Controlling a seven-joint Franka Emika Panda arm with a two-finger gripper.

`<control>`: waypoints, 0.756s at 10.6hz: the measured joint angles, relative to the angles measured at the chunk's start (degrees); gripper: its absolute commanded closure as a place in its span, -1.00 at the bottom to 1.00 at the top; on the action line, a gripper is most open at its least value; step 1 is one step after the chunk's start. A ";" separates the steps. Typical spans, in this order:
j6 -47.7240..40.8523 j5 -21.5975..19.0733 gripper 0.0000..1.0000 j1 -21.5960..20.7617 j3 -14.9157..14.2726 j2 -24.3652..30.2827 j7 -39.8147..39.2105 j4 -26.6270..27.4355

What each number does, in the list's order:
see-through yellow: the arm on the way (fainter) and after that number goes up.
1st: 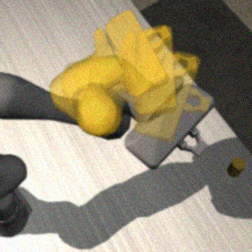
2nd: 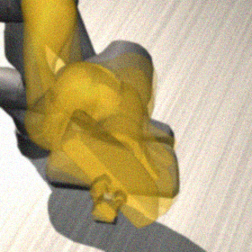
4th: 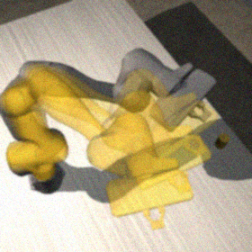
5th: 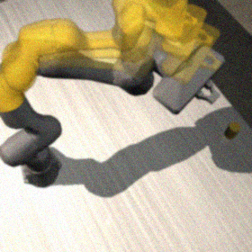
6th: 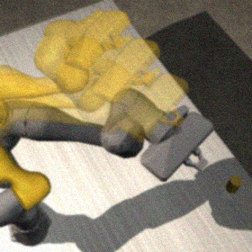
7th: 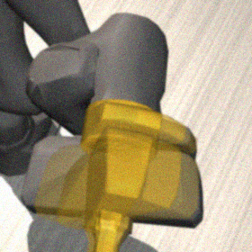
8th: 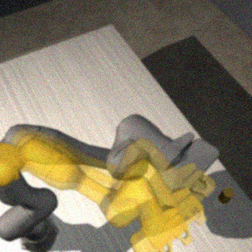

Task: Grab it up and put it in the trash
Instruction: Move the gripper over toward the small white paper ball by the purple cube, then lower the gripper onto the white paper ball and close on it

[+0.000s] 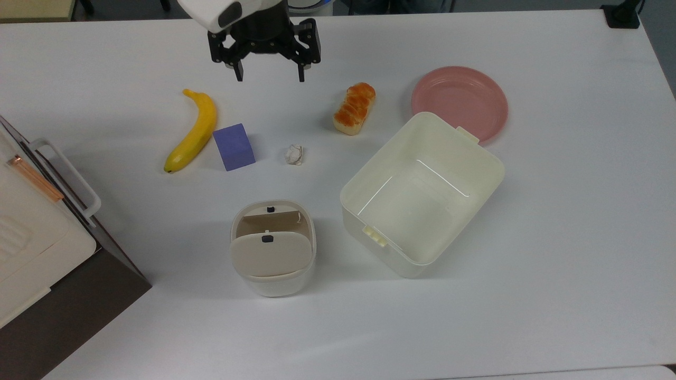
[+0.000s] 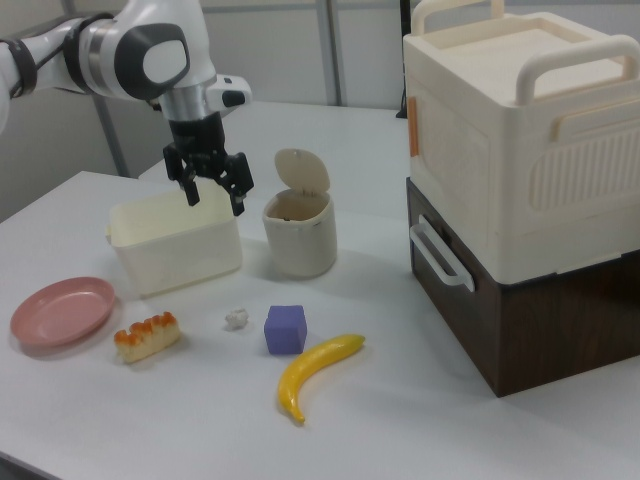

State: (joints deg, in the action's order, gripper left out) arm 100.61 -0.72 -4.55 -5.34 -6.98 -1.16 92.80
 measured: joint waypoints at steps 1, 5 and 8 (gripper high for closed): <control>0.00 0.00 -1.00 -0.07 0.45 -0.43 -0.63 0.76; 1.06 0.00 -0.92 -0.35 1.71 -2.32 -2.20 2.83; 7.47 0.01 -0.89 -0.28 1.71 -4.36 -4.14 5.86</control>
State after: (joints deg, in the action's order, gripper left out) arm 108.08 -0.70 -4.84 -3.63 -11.33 -5.30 98.66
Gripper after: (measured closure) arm 0.040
